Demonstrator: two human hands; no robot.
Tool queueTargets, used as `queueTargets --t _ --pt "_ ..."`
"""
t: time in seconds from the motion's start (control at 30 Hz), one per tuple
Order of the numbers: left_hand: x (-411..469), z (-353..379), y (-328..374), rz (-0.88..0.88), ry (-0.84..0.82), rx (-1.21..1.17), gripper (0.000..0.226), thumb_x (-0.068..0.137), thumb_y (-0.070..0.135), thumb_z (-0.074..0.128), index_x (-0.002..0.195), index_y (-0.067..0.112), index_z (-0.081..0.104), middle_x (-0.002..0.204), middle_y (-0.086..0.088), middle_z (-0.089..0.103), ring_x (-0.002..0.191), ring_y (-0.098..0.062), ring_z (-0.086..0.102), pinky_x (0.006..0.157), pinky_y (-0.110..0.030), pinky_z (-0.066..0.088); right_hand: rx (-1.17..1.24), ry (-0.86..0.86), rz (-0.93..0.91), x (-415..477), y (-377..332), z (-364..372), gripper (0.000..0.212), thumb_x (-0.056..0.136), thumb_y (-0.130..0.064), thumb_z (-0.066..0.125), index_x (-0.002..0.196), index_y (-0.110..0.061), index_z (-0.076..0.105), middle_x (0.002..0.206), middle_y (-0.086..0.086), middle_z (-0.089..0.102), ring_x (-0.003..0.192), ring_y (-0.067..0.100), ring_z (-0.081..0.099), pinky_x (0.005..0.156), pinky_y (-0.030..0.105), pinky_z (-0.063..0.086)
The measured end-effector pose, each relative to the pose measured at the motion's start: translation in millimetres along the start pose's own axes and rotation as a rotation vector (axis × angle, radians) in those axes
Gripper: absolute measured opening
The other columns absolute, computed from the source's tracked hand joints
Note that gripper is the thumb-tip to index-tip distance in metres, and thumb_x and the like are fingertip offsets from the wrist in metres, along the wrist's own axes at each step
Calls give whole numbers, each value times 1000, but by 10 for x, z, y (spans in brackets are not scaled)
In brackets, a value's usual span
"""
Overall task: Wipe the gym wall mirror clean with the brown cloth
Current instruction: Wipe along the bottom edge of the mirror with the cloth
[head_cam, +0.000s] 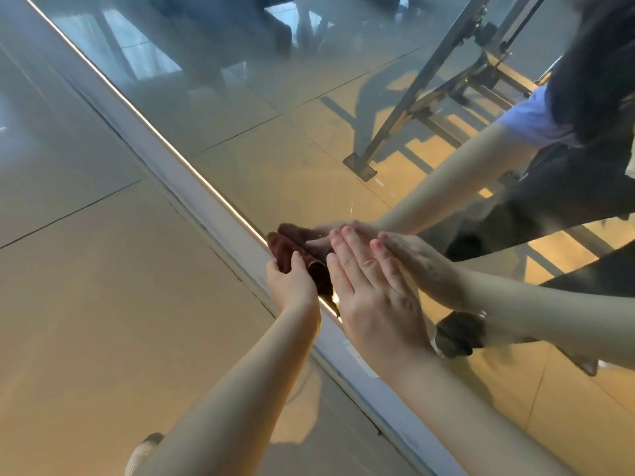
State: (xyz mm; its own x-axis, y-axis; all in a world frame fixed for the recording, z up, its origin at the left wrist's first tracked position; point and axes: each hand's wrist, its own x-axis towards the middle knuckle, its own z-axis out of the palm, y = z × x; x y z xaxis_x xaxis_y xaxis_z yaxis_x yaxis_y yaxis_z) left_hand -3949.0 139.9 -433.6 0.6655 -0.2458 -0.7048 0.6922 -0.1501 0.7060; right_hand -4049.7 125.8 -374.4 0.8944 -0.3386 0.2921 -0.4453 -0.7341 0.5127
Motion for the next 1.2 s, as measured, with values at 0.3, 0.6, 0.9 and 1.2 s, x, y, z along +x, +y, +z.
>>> queueTargets --t 0.3,0.6,0.9,1.2 --pt "514 -65 35 2 52 59 9 106 29 46 109 21 48 93 5 57 90 -16 58 84 -32 45 -27 -4 -2 63 -85 92 45 98 -10 43 142 -1 48 154 18 36 146 28 26 122 42 6" --pt "355 -28 285 58 44 -61 5 105 24 49 108 21 51 89 6 57 78 -4 55 60 -18 39 39 43 17 226 -175 112 43 96 -5 40 136 -2 55 150 18 42 143 28 27 121 42 8" --pt "776 -86 501 7 69 -5 11 106 28 46 114 20 50 88 7 54 77 -7 53 77 -30 43 62 52 15 417 -231 135 45 96 -8 35 134 -5 59 147 16 47 141 26 38 120 40 12" --pt "953 -130 664 -84 72 -2 22 106 26 46 122 14 54 87 2 55 73 -7 52 54 -21 35 69 56 20 799 -372 181 44 95 -7 37 133 -4 59 146 17 47 140 28 40 120 40 11"
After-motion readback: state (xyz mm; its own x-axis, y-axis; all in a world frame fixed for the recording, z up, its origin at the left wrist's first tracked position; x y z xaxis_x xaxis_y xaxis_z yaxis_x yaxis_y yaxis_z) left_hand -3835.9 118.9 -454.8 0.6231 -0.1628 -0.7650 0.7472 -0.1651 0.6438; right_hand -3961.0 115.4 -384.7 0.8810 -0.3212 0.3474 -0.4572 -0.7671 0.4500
